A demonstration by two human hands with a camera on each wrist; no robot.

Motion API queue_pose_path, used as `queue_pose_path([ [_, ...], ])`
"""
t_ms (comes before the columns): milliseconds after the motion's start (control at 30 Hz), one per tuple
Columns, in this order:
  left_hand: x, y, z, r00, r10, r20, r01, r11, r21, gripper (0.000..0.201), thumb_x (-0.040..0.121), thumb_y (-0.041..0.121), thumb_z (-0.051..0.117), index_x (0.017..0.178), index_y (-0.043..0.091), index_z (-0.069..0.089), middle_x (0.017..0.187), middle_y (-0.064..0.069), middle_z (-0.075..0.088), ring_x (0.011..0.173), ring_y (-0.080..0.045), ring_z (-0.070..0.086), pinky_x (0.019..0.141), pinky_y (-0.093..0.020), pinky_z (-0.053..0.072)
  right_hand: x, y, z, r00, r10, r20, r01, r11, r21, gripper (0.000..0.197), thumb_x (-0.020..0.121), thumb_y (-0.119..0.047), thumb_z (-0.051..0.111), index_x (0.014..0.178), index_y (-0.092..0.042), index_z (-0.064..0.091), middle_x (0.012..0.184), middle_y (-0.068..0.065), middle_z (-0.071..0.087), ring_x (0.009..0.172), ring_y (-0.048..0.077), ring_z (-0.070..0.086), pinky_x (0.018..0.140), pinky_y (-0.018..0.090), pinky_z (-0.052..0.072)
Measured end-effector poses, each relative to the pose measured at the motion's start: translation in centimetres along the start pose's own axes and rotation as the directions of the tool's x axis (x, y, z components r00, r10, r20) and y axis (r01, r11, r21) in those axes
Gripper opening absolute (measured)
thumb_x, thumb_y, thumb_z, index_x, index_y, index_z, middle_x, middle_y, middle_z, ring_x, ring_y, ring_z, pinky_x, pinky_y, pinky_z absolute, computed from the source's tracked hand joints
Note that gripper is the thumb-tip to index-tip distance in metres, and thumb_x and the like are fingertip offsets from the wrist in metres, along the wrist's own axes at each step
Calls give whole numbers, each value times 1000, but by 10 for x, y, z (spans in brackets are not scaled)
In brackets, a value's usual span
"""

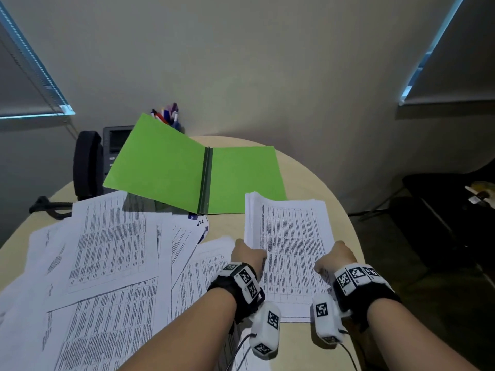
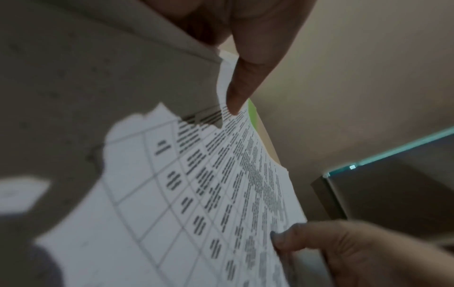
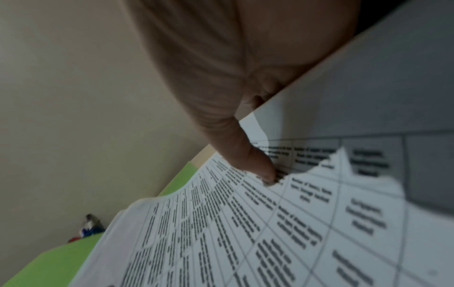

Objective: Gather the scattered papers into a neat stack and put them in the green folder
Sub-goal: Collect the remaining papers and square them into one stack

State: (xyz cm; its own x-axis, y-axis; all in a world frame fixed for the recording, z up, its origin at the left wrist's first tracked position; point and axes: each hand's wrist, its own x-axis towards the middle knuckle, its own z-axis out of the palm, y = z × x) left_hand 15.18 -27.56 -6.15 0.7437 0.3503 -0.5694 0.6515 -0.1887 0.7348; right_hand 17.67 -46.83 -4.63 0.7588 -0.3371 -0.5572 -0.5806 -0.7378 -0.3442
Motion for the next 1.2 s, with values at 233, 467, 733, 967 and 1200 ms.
queue_pose_path([
  [233,1,-1,-3,964,209,165,-163,953,-254,47,82,-7,55,127,7,49,107,-14,61,101,-33,59,91,-39,49,11,21,-5,993,-94,-69,109,962,249,39,75,-2,65,111,1,51,104,16,60,91,29,57,72,30,45],
  [467,-29,40,-31,881,413,232,-230,802,-551,37,87,-10,52,121,5,53,110,-18,67,95,-22,68,90,-33,54,1,24,-47,953,-304,-1,157,488,858,39,80,18,53,112,-1,60,95,16,73,83,30,71,79,45,57],
  [733,-33,80,-39,812,576,95,-460,732,-502,21,85,0,60,103,11,62,95,0,69,83,-6,66,78,-19,50,-18,11,-83,841,-337,-424,540,464,702,6,81,-4,66,78,-8,64,70,-4,72,80,24,70,76,42,58],
  [967,-31,68,-24,830,555,58,-430,703,-566,24,88,8,59,112,10,60,100,0,69,86,-4,67,78,-18,54,-32,1,-67,899,-253,-357,436,444,783,18,86,7,52,103,6,58,79,3,62,80,21,60,48,9,48],
  [1200,-29,66,-12,843,537,-22,-456,693,-558,31,82,-3,63,112,5,58,104,-9,69,91,-13,67,82,-25,52,-40,-7,-70,875,-192,-445,485,359,797,27,86,6,51,106,-12,50,92,0,61,85,15,59,65,22,44],
])
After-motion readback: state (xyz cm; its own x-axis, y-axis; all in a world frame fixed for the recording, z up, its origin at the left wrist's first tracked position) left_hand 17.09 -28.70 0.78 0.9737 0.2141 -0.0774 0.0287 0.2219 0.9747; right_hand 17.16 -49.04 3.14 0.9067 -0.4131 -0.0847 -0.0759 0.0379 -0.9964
